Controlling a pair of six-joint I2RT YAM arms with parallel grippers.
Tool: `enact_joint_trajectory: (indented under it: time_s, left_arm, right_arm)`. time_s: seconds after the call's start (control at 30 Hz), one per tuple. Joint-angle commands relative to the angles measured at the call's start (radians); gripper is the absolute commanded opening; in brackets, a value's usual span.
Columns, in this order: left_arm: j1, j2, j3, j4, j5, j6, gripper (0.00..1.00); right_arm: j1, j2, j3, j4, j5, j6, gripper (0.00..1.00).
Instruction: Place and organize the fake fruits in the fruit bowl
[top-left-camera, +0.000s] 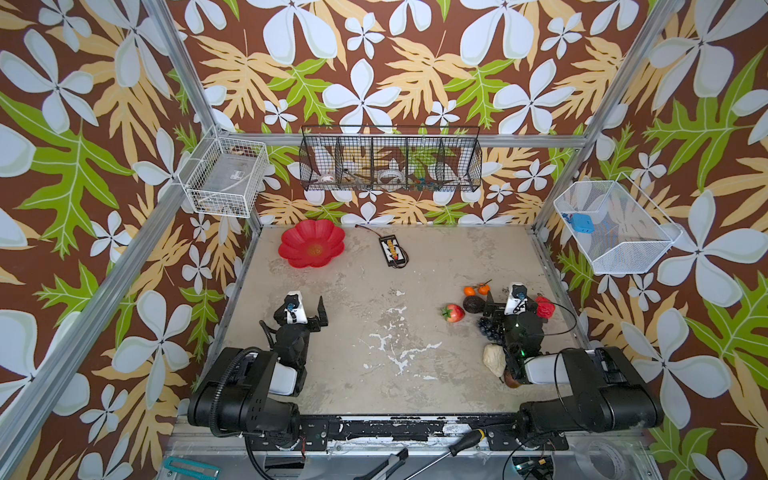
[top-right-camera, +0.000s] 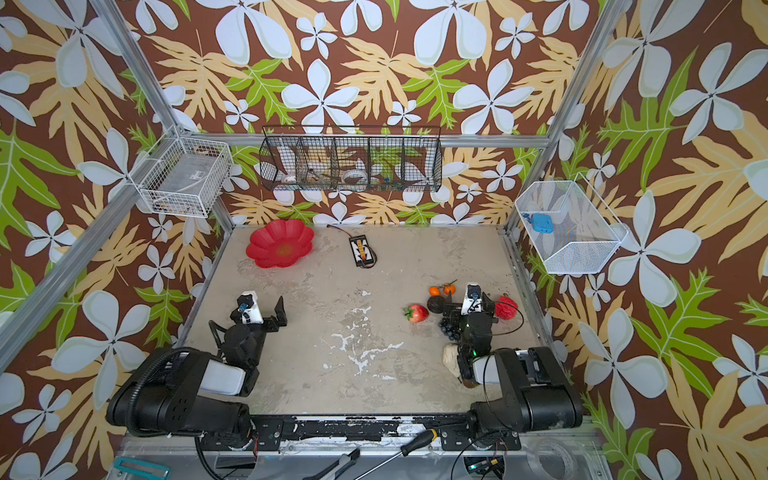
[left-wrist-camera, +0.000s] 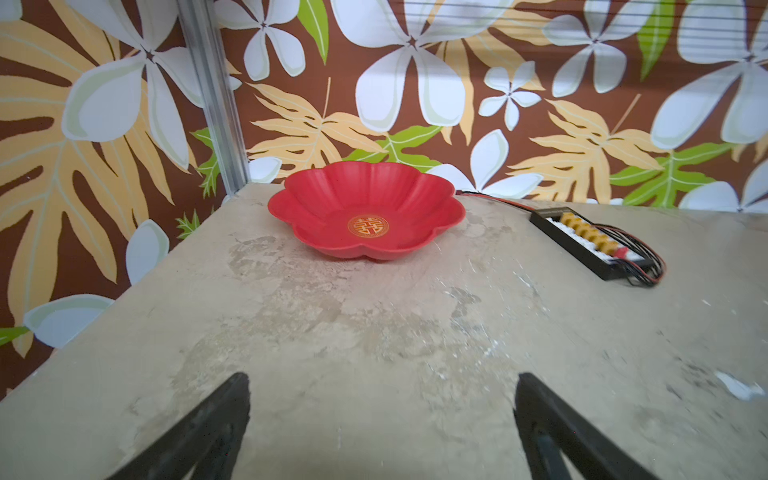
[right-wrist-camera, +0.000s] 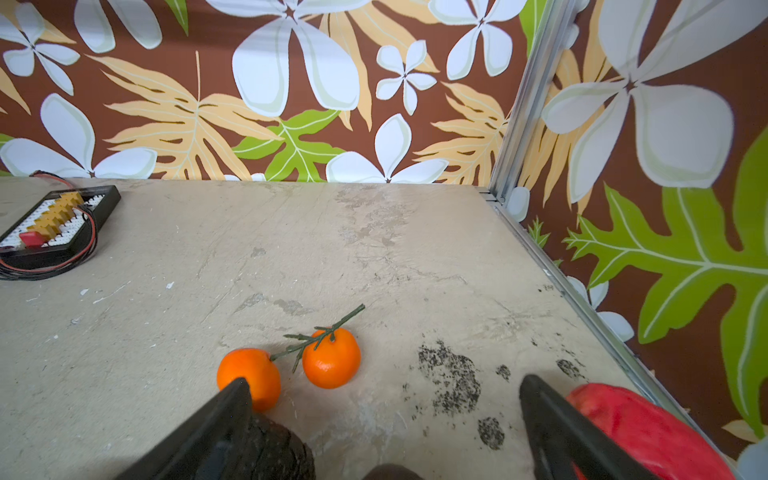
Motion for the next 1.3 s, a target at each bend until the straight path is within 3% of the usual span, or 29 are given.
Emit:
enact_joint_trajectory:
  time_s: [0.0, 0.17, 0.3, 0.43, 0.57, 0.63, 0.73, 0.83, 1.0, 1.07, 1.27]
  left_arm:
    - [-0.007, -0.033, -0.066, 0.214, 0.033, 0.022, 1.00]
    - [-0.027, -0.185, -0.071, 0.077, 0.066, 0.051, 1.00]
    - [-0.086, -0.368, -0.048, -0.126, -0.005, 0.070, 1.00]
    - [-0.213, -0.581, 0.028, -0.399, -0.102, 0.020, 1.00]
    - [-0.286, -0.766, 0.072, -0.591, -0.184, -0.198, 1.00]
    - [-0.286, -0.849, 0.120, -0.779, -0.290, -0.450, 1.00]
    - [-0.286, -0.914, 0.206, -1.069, -0.337, -0.673, 1.00]
    - [-0.286, -0.935, 0.252, -1.237, -0.228, -0.735, 1.00]
    - [-0.286, -0.996, 0.189, -1.339, -0.188, -0.774, 1.00]
    - [-0.285, -1.041, 0.148, -1.421, -0.275, -0.947, 1.00]
    - [-0.282, -1.040, 0.121, -1.316, -0.190, -0.839, 1.00]
  right_arm:
    - [0.020, -0.071, -0.036, 0.034, 0.009, -0.018, 1.00]
    - [0.118, -0.229, -0.096, 0.015, 0.118, -0.065, 1.00]
    - [0.156, -0.456, -0.120, -0.115, 0.031, -0.068, 1.00]
    - [0.158, -0.776, -0.095, -0.413, -0.012, 0.084, 1.00]
    - [0.157, -1.005, -0.044, -0.648, -0.079, 0.216, 1.00]
    - [0.157, -1.083, -0.003, -0.746, -0.106, 0.268, 0.99]
    - [0.158, -1.135, 0.090, -0.943, -0.050, 0.386, 0.99]
    - [0.157, -1.138, 0.186, -1.191, 0.034, 0.527, 1.00]
    - [0.156, -1.100, 0.203, -1.221, -0.112, 0.492, 1.00]
    - [0.156, -1.070, 0.222, -1.241, -0.119, 0.489, 0.99]
    - [0.156, -1.036, 0.270, -1.300, -0.114, 0.444, 1.00]
